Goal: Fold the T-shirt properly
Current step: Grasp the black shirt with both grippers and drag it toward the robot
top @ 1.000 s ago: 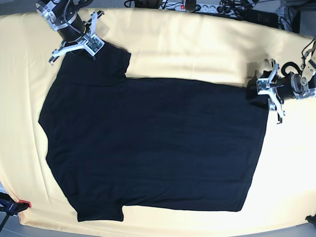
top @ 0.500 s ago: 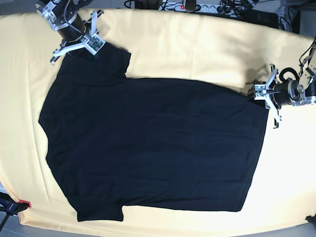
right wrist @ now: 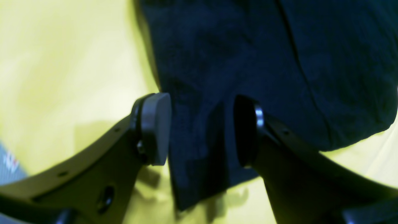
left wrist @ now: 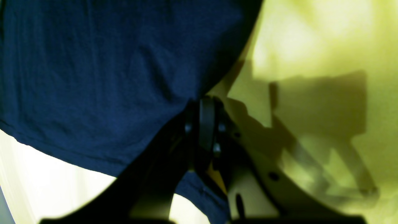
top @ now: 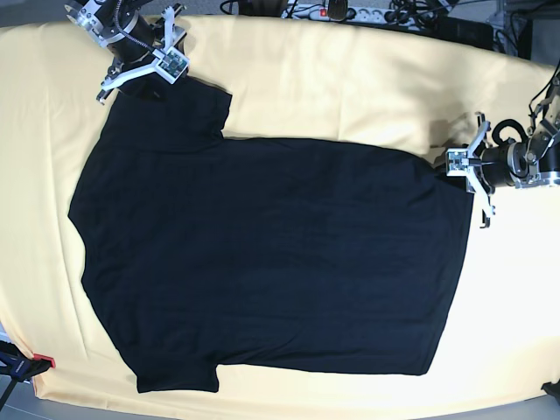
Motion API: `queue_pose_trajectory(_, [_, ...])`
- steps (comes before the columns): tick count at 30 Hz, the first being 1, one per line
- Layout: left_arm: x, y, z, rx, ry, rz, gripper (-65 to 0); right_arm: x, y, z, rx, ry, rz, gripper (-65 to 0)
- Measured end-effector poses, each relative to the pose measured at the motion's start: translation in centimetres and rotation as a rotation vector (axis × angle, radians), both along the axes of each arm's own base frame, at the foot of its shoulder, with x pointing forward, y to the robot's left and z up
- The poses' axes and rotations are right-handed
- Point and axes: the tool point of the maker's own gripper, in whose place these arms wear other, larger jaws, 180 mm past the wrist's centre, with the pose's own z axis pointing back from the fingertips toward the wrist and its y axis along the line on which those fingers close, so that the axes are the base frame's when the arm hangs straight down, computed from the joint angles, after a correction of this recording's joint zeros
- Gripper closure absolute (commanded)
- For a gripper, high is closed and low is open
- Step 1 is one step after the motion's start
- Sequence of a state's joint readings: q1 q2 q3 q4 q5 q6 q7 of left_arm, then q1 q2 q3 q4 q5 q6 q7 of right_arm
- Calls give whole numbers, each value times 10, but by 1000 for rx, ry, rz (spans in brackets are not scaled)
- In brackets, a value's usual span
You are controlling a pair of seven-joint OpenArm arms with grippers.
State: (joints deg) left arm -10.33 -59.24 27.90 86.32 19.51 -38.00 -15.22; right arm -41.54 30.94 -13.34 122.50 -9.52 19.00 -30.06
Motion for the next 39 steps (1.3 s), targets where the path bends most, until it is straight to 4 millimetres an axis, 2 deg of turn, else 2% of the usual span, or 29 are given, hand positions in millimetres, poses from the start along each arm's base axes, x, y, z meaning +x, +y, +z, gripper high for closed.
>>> queue_pose_trajectory(4, [0,0,0,-1,0,0,0,11,-4,-10,18,-15,-11,-342])
queue_pose_trajectory(5, [0,0,0,-1,0,-1,0,14,-5,-11,15,-20,-13,-316])
queue_pose_trajectory(6, [0,0,0,-1,-1,-1,0,17,-7,-11,12,-29,-22,-263])
queue_pose_trajectory(9, [0,0,1,-2,0,-2,0,22,-20,-11,-61,-64,-54,-48])
queue_pose_trajectory(10, [0,1,2,-2,0,-2,0,23,-24,-11,-77,-71,-71,0])
queue_pose_trajectory(14, [-2,-2,5,-8,4,-11,0,30,-43,1,-165,-98,-158,0])
queue_pose_trajectory(18, [-10,-22,22,-75,18,-55,0,28,-39,19,-181,-103,-137,0])
queue_pose_trajectory(20, [-13,-23,31,-64,5,-84,0,24,-35,28,-172,-115,-118,0])
queue_pose_trajectory(25, [-20,-16,52,-61,11,-98,0,-2,-35,32,-191,-55,-92,0])
queue_pose_trajectory(29, [-28,-22,66,-95,27,-111,0,-27,-52,28,-293,-3,-64,0])
queue_pose_trajectory(31, [-42,-25,67,-98,53,-135,0,-43,-59,25,-333,33,-56,0])
queue_pose_trajectory(34, [-73,-31,62,-82,124,-187,0,-68,-69,20,-383,109,-52,0])
queue_pose_trajectory(39, [-119,-38,61,-53,220,-275,0,-93,-75,17,-407,180,-62,0])
